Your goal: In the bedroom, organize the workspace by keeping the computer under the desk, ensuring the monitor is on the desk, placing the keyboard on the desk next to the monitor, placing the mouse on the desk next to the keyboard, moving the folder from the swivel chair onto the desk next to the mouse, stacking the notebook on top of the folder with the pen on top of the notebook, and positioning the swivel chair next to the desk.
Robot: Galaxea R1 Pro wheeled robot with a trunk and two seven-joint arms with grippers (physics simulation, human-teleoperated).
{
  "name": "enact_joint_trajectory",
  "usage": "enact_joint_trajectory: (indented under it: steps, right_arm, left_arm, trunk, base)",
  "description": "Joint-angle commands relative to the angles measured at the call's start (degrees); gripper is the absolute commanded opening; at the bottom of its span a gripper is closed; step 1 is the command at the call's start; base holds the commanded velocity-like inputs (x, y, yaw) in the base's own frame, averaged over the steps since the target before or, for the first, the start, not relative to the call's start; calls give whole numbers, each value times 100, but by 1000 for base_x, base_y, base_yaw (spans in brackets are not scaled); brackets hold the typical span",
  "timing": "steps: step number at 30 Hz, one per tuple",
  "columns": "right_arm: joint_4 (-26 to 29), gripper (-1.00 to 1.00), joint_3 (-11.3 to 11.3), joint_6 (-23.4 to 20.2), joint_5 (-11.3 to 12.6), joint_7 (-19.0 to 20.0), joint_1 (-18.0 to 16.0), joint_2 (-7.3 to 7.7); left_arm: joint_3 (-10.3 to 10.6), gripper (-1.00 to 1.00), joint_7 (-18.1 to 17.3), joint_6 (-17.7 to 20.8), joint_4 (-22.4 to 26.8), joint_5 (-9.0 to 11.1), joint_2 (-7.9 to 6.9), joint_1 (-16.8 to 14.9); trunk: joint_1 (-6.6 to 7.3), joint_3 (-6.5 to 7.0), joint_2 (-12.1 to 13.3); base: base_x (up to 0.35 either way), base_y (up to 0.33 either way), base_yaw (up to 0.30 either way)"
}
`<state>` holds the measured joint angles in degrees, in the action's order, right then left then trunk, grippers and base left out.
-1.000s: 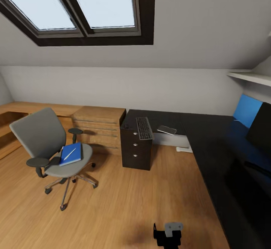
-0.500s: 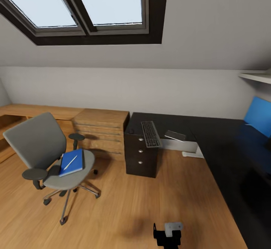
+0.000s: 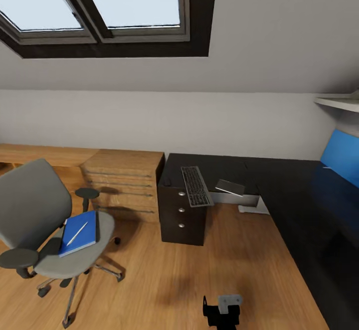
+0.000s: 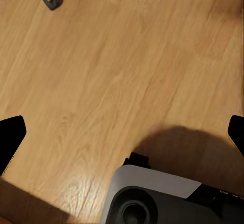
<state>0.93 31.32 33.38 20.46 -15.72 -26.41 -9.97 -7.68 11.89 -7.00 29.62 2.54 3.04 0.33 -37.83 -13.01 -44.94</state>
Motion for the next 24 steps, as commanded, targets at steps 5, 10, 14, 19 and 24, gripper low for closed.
enact_joint_trajectory:
  steps: [5,10,14,19,24]
  right_arm:
    - [-5,100,49,10,28,-28,-5,-3]
    - [-5,100,49,10,28,-28,-5,-3]
    - [-5,100,49,10,28,-28,-5,-3]
    - [-5,100,49,10,28,-28,-5,-3]
    - [-5,100,55,10,36,-28,-5,-3]
  left_arm:
    - [-14,100,-3,-12,9,27,3,3]
    - [-14,100,-3,-12,9,31,0,3]
    - [-14,100,-8,-12,9,34,3,2]
    - [-14,100,-7,-13,9,38,-1,2]
    - [-14,100,-3,-13,13,57,-4,2]
  trunk:
    - [-5,-7,-5]
    - [-5,-7,-5]
    - [-5,-7,-5]
    - [-5,-7,-5]
    - [-5,-9,-5]
  base:
    - [320,102,-259]
    - [318,154,-264]
    - [303,201,-265]
    - [243,254,-265]
    - [72,313,-111]
